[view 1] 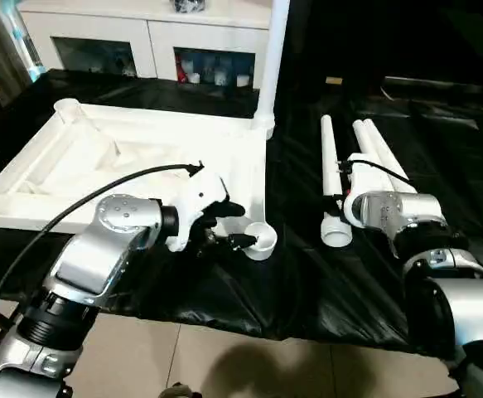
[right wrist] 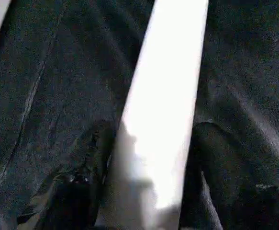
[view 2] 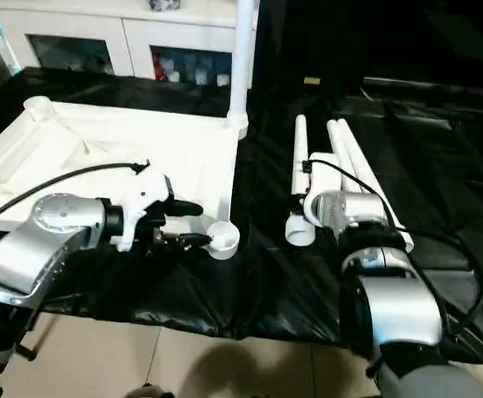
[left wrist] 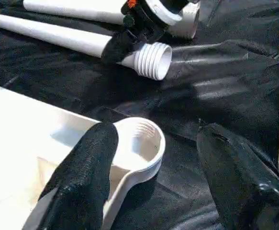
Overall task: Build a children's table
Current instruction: Pick table leg
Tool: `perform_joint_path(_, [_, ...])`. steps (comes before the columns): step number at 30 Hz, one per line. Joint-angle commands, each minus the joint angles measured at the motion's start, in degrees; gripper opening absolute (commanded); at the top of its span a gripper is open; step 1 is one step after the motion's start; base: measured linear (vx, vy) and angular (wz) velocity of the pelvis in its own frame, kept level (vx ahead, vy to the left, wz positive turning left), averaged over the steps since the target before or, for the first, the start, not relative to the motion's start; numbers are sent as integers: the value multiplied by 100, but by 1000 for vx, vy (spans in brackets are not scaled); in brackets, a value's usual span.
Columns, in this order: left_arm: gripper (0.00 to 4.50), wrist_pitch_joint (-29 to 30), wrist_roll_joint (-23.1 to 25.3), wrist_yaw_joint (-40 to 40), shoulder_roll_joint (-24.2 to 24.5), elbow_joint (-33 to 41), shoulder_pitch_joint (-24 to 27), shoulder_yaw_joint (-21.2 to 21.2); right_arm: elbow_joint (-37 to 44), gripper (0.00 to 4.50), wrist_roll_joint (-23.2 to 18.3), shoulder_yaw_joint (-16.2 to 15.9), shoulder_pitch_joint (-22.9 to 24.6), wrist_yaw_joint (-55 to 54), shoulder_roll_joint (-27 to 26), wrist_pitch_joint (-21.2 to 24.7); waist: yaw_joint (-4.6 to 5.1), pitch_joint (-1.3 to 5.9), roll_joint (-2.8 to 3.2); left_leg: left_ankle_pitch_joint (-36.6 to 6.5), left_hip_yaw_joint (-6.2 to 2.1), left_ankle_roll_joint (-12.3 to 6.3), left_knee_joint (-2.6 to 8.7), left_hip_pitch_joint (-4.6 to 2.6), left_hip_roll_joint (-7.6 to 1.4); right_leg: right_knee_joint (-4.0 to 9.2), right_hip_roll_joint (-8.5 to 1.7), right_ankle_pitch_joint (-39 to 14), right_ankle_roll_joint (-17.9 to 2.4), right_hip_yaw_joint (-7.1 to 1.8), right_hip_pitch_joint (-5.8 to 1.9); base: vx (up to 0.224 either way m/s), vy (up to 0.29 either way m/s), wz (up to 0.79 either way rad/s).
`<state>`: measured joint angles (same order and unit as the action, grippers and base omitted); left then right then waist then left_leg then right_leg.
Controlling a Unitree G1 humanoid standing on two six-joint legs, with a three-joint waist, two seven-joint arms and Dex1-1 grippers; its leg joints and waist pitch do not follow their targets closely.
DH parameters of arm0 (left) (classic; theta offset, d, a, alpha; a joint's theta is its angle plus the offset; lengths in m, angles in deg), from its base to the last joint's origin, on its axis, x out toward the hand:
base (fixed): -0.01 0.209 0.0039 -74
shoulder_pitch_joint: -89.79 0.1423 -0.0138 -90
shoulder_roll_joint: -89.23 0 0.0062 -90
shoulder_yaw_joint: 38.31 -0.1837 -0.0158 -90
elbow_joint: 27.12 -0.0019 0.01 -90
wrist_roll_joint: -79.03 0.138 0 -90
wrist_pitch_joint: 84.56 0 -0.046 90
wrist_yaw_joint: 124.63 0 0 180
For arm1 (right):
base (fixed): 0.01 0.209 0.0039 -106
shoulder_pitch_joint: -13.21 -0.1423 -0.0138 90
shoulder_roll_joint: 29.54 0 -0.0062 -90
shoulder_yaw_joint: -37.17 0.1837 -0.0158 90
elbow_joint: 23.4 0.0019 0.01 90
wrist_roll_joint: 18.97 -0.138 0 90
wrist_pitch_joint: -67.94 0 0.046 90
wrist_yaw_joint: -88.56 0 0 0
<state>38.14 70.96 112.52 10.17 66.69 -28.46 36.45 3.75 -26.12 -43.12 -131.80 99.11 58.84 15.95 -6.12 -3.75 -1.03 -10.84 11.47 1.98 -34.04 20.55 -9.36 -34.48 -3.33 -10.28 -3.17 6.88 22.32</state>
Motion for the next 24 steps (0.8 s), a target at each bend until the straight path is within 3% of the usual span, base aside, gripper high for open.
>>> perform_joint_path(1, [310, 43, 25, -23, 33, 167, -36, -50, -289, 248, -11, 67, -92, 4, 99, 15, -6, 418, -53, -664, -217, 12, 355, -59, -455, 363, -685, -1453, -799, -457, -292, 0, 0, 0])
perform_joint_path(2, [310, 43, 21, -25, 42, 179, -27, -43, -332, 233, -17, 82, -111, 2, 109, 8, -3, 416, -83, -676, -212, 15, 357, -64, -458, 373, -689, -1480, -794, -458, -290, 0, 0, 0])
perform_joint_path(6, [310, 40, 30, -50, 90, 212, 21, -19, -442, 200, -13, 85, -159, 69, 150, 10, -12, 410, -88, -665, -213, 46, 357, -62, -464, 353, -682, -1377, -777, -460, -284, 0, 0, 0])
perform_joint_path(8, [310, 34, 52, -97, 90, 182, 11, -39, -559, 200, 13, 84, -190, 155, 222, -32, -13, 414, -86, -651, -212, 53, 356, -63, -464, 345, -681, -1312, -798, -461, -286, 0, 0, 0])
perform_joint_path(9, [310, 33, 67, -122, 86, 164, -5, -55, -597, 196, 21, 84, -201, 182, 254, -52, -21, 412, -52, -683, -212, 71, 353, -57, -464, 350, -678, -1279, -818, -462, -285, 0, 0, 0])
perform_joint_path(14, [310, -53, 146, -392, -68, -63, -133, 11, -611, 191, -57, 164, -180, 336, 338, -173, -37, 409, -87, -727, -207, 66, 338, -55, -456, 358, -681, -1378, -824, -464, -290, 0, 0, 0])
perform_joint_path(17, [310, -187, 210, -1090, -528, -479, -301, 265, -336, 191, -183, 251, -8, 719, 380, -565, -30, 412, -64, -787, -208, 41, 324, -34, -449, 381, -674, -1429, -771, -459, -301, 0, 0, 0])
perform_joint_path(18, [310, -276, 158, -1452, -837, -710, -389, 435, -83, 191, -362, 392, 150, 951, 360, -867, -48, 426, -8, -813, -226, 50, 314, -50, -455, 380, -696, -1397, -765, -462, -304, 0, 0, 0])
perform_joint_path(19, [310, -290, 146, -1510, -888, -748, -403, 463, -47, 191, -394, 417, 174, 991, 356, -922, -50, 428, -59, -824, -210, 1, 310, -43, -457, 411, -688, -1358, -727, -460, -308, 0, 0, 0])
perform_joint_path(20, [310, -353, 81, -1728, -1103, -911, -456, 580, 98, 191, -517, 523, 277, 1071, 359, -949, -64, 445, 14, -780, -242, 10, 307, -32, -453, 366, -692, -1262, -773, -451, -329, 0, 0, 0])
perform_joint_path(21, [310, -410, -42, -2052, -1438, -1154, -549, 768, 413, 190, -775, 727, 486, 1287, 338, -1014, -62, 470, -17, -641, -233, -80, 294, -20, -445, 355, -671, -1014, -811, -447, -340, 0, 0, 0])
perform_joint_path(24, [310, -424, -174, -2287, -1707, -1342, -645, 936, 875, 190, -995, 848, 766, 1632, 279, -1201, -89, 485, -77, -417, -208, -334, 254, 26, -419, 333, -667, -668, -906, -441, -347, 0, 0, 0])
